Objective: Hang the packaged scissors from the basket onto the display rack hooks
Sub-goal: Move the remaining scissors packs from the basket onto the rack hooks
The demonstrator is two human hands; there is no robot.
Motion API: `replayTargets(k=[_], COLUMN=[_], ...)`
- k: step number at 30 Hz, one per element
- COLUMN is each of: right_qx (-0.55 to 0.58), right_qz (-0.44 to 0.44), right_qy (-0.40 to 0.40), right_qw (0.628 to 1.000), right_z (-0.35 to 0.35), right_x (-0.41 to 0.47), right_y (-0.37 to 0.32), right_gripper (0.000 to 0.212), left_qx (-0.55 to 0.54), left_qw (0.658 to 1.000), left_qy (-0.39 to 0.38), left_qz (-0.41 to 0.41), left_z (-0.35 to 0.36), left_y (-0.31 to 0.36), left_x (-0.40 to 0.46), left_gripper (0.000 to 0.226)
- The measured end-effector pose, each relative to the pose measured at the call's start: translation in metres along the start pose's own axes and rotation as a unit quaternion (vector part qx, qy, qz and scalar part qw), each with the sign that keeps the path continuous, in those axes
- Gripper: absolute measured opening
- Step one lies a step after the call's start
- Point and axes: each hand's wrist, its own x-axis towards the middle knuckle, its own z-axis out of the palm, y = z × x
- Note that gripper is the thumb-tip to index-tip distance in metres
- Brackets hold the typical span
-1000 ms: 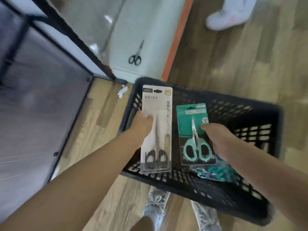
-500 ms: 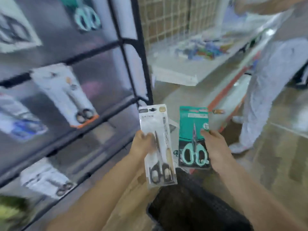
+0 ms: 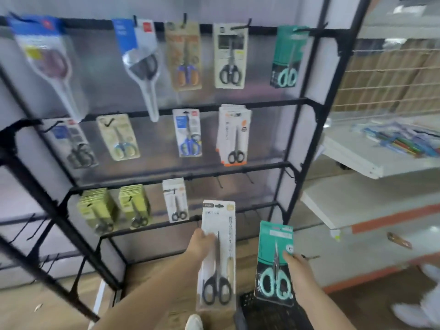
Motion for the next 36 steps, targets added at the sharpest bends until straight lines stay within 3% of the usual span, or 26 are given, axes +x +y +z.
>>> replayTargets(k=[4, 8, 13, 18, 21, 25, 31, 36], right_qx=[-0.029, -0.044, -0.072, -0.084, -0.081, -0.117, -0.162, -0.161], right_qz=[-0.017, -0.051, -0.068, -0.085, -0.082, -0.069, -0.059, -0.072], right_qy=[-0.021, -0.028, -0.028, -0.04, -0.04, -0.049, -0.072, -0.071], right_qw=[0.999, 0.997, 0.995, 0.992, 0.992, 0.989, 0.982, 0.982], right_z=[0.019, 0.038, 0.073, 0.106, 0.128, 0.159, 0.192, 0.219], right_x=[0.0, 0.004, 0.002, 0.008, 0.012, 0.02, 0.05, 0.1], right_y=[-0.018, -0.05, -0.071, -0.079, -0.08, -0.068, -0.063, -0.082], right_gripper=[0.025, 0.023, 0.022, 0.02, 0.018, 0.022, 0.021, 0.021], left_qx=[-0.055, -0.076, -0.079, -0.1, -0.096, -0.1, -0.108, -0.108], left_qw=[0.998, 0.996, 0.995, 0.992, 0.992, 0.989, 0.984, 0.983], left_qy=[0.031, 0.04, 0.051, 0.067, 0.066, 0.064, 0.054, 0.079], left_qz=[-0.024, -0.018, -0.028, -0.026, -0.045, -0.086, -0.134, -0.128], left_z=[-0.031, -0.046, -0.074, -0.106, -0.118, -0.124, -0.122, -0.117], left_y=[-0.003, 0.012, 0.023, 0.017, -0.003, -0.036, -0.071, -0.07], left_x=[0.004, 0.008, 0.031, 0.049, 0.064, 0.077, 0.112, 0.15], left_gripper=[0.025, 0.017, 0.035, 0.026, 0.026, 0.012, 0.026, 0.017])
